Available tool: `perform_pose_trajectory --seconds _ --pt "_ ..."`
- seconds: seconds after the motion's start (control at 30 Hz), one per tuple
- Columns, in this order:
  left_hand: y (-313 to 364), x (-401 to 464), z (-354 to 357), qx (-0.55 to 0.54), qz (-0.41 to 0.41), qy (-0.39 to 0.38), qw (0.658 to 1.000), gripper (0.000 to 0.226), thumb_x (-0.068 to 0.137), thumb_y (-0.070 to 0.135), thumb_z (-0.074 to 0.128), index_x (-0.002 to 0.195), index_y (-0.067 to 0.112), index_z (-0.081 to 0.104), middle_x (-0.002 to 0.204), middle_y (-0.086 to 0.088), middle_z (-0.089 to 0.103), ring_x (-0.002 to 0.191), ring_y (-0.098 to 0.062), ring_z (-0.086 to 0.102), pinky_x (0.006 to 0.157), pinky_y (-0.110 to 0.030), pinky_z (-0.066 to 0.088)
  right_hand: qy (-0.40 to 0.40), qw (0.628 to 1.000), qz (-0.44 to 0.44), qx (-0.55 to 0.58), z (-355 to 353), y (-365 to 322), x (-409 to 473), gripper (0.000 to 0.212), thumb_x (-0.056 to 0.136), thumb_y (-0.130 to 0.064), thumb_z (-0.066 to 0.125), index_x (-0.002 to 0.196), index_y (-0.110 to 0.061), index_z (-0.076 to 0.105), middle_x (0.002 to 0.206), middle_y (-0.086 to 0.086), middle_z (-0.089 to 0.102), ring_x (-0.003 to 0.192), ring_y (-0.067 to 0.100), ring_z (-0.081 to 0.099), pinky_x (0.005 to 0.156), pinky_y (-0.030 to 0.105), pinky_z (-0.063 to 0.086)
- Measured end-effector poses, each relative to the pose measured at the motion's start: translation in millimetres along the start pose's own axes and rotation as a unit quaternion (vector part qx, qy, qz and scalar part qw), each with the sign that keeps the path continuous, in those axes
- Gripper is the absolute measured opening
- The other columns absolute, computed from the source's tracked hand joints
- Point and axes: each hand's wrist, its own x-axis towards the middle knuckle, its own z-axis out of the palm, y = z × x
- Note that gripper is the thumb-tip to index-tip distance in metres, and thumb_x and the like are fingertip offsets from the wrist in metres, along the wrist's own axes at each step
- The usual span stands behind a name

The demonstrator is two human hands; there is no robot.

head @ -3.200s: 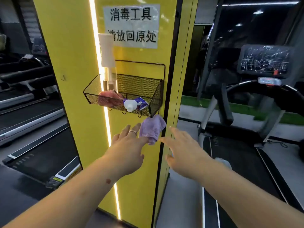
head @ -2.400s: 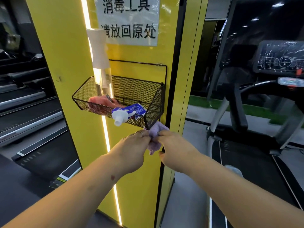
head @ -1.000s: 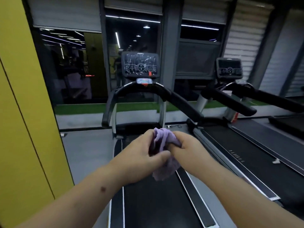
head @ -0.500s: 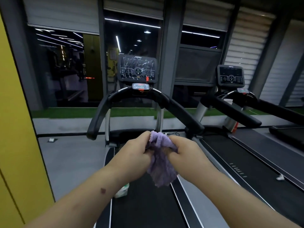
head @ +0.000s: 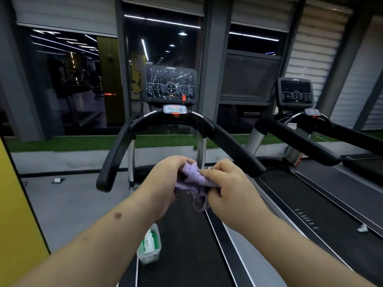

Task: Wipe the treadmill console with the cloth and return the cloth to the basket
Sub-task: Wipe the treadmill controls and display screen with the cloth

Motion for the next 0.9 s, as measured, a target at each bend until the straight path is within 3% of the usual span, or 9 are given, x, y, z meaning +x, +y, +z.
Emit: perform_pose_trajectory --seconds 0.07,0.13,0.23,0.3,0.37,0.43,0.57,0.77,0.9 --pt "-3 13 -4 0.022 0.016 0.007 1.000 0.026 0.100 0.020 0.057 0.081 0.014 0.074 0.082 -0.014 0.075 0.075 -0.027 0.073 0.076 -0.040 0.062 -0.020 1.000 -0.019 0.002 8 5 11 0.055 0.076 -0.015 0.049 0.126 -0.029 0.069 0.093 -0.009 0.048 0.090 0.016 0.050 0.075 0.032 0.050" --pt "-5 31 -11 0.099 0.053 0.034 0.993 0.016 0.093 0.002 0.061 0.094 0.015 0.070 0.093 -0.010 0.075 0.089 -0.028 0.074 0.084 -0.048 0.062 -0.029 0.999 -0.012 0.025 17 11 26 0.049 0.077 -0.019 0.051 0.121 -0.030 0.071 0.092 -0.013 0.052 0.093 0.014 0.051 0.078 0.029 0.048" --pt "-5 62 -19 0.138 0.063 0.046 0.987 0.039 0.085 -0.013 0.049 0.101 0.018 0.065 0.099 -0.008 0.073 0.093 -0.028 0.074 0.084 -0.051 0.062 -0.001 0.990 0.059 0.128 30 28 55 0.025 0.085 -0.026 0.058 0.102 -0.032 0.075 0.093 -0.018 0.060 0.098 0.005 0.057 0.083 0.019 0.045" --pt "-8 84 -21 0.134 0.070 0.045 0.987 0.043 0.082 -0.014 0.046 0.099 0.020 0.066 0.099 -0.006 0.073 0.089 -0.027 0.074 0.081 -0.051 0.063 -0.022 0.983 0.095 0.157 40 45 75 0.025 0.089 -0.029 0.066 0.112 -0.035 0.070 0.105 -0.022 0.060 0.105 -0.003 0.056 0.084 0.012 0.042" --pt "-11 104 -22 0.141 0.079 0.028 0.986 0.043 0.081 -0.014 0.046 0.099 0.020 0.066 0.099 -0.004 0.071 0.087 -0.021 0.072 0.075 -0.041 0.063 -0.099 0.959 0.138 0.227 52 61 93 0.041 0.089 -0.033 0.069 0.128 -0.038 0.062 0.119 -0.022 0.060 0.110 -0.007 0.055 0.094 0.018 0.046" --pt "-10 126 -24 0.148 0.085 0.007 0.985 0.043 0.078 -0.013 0.046 0.098 0.019 0.066 0.098 -0.003 0.069 0.084 -0.016 0.068 0.068 -0.031 0.058 -0.164 0.919 0.163 0.318 64 75 113 0.044 0.086 -0.035 0.070 0.129 -0.037 0.062 0.118 -0.012 0.069 0.108 0.003 0.065 0.098 0.036 0.054" --pt "5 188 -25 0.177 0.093 0.007 0.980 0.042 0.062 0.007 0.047 0.095 0.024 0.067 0.091 -0.001 0.070 0.080 -0.015 0.066 0.070 -0.033 0.057 -0.160 0.902 0.177 0.360 81 105 165 0.014 0.090 -0.026 0.070 0.104 -0.025 0.070 0.092 0.012 0.076 0.084 0.034 0.073 0.081 0.056 0.059" --pt "65 299 -15 0.249 0.058 0.015 0.967 0.035 0.063 0.022 0.049 0.091 0.038 0.064 0.091 0.000 0.071 0.082 -0.025 0.069 0.068 -0.045 0.059 -0.149 0.925 0.161 0.310 81 158 282 0.011 0.089 -0.038 0.067 0.094 -0.028 0.063 0.085 0.009 0.071 0.082 0.036 0.068 0.072 0.058 0.057" --pt "109 353 -13 0.305 0.065 0.033 0.949 0.030 0.073 0.016 0.053 0.093 0.037 0.062 0.084 0.006 0.070 0.074 -0.017 0.067 0.066 -0.041 0.061 -0.175 0.937 0.136 0.272 60 184 351 0.009 0.096 -0.031 0.063 0.102 -0.038 0.065 0.088 -0.007 0.071 0.083 0.014 0.068 0.079 0.046 0.059"
